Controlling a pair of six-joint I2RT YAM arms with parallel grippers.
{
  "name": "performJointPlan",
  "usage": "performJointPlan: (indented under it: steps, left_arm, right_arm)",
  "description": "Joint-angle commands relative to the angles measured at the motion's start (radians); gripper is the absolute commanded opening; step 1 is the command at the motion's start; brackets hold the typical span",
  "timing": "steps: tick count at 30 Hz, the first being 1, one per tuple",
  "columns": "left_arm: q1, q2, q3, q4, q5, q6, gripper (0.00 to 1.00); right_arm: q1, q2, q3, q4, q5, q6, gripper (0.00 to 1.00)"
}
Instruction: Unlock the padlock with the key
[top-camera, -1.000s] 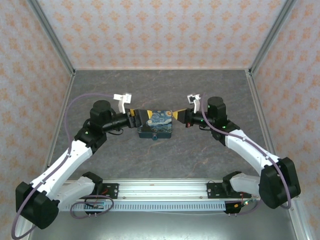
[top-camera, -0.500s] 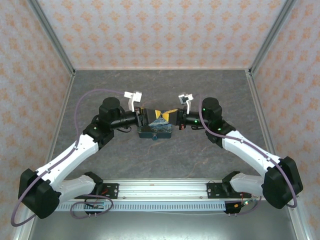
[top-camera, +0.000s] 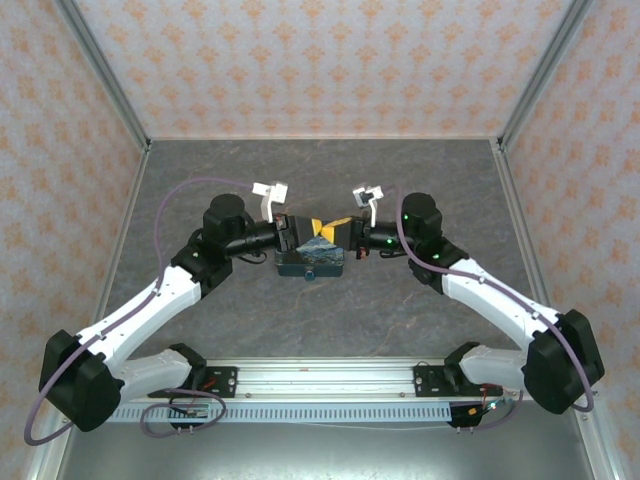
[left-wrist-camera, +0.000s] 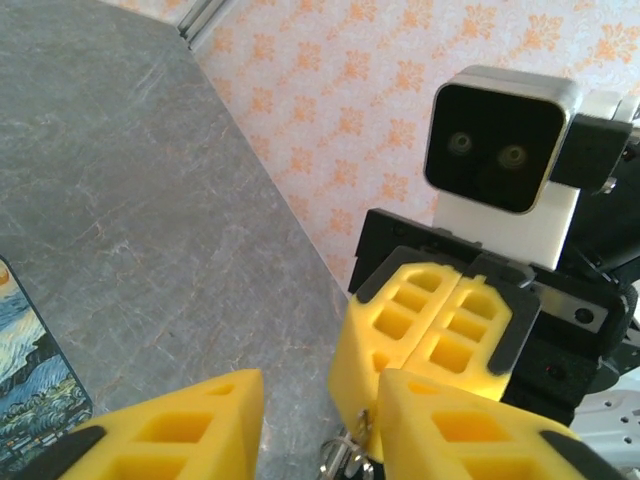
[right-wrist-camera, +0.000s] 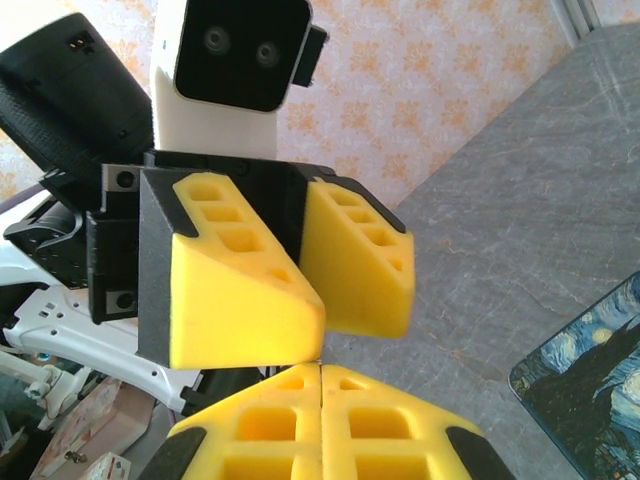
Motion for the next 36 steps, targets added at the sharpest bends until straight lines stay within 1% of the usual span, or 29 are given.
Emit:
performJointPlan:
  steps: [1, 5, 7, 9, 10, 13, 15, 17, 20, 24, 26, 29, 36]
  left_arm:
    - [-0.006, 0.000, 0.034, 0.042, -0.018, -0.004, 0.28]
    - [-0.007, -0.001, 0.039, 0.039, -0.020, -0.006, 0.11]
    - [-0.007, -0.005, 0.043, 0.031, -0.020, -0.006, 0.04]
    - [-0.007, -0.011, 0.044, 0.019, -0.029, 0.000, 0.00]
    - [-0.007, -0.015, 0.045, 0.011, -0.034, 0.003, 0.00]
    - [-0.007, -0.025, 0.044, 0.005, -0.044, 0.006, 0.00]
    - [-0.007, -0.031, 0.045, 0.008, -0.047, 0.002, 0.00]
    - [-0.008, -0.040, 0.048, 0.006, -0.055, -0.003, 0.00]
    - [-0.007, -0.049, 0.055, 0.005, -0.061, -0.006, 0.00]
    - [-0.007, -0.051, 0.060, 0.004, -0.062, -0.008, 0.00]
    - [-0.006, -0.053, 0.060, 0.005, -0.062, -0.009, 0.00]
    - [-0.007, -0.058, 0.060, 0.004, -0.064, -0.008, 0.00]
    - [-0.008, -0.063, 0.057, -0.001, -0.068, -0.005, 0.00]
  right_arm:
    - [0.008, 0.010, 0.038, 0.051, -0.033, 0.007, 0.00]
    - [0.008, 0.012, 0.041, 0.044, -0.028, 0.011, 0.00]
    - [0.008, 0.007, 0.039, 0.044, -0.022, 0.013, 0.00]
    - [0.007, 0.001, 0.039, 0.038, -0.014, 0.013, 0.00]
    - [0.009, -0.004, 0.038, 0.034, -0.006, 0.012, 0.00]
    - [0.009, -0.011, 0.027, 0.031, 0.034, 0.012, 0.07]
    - [0.008, -0.054, 0.020, 0.033, 0.054, 0.016, 0.12]
    - [0.009, -0.076, 0.013, 0.042, 0.065, 0.026, 0.23]
    - [0.008, -0.097, 0.005, 0.060, 0.066, 0.044, 0.34]
    - [0.008, -0.093, 0.014, 0.031, 0.053, 0.044, 0.40]
    - [0.008, -0.084, 0.012, 0.030, 0.049, 0.049, 0.46]
    - [0.009, -0.065, 0.017, 0.034, 0.039, 0.061, 0.50]
    - [0.015, -0.024, 0.039, 0.050, 0.021, 0.078, 0.51]
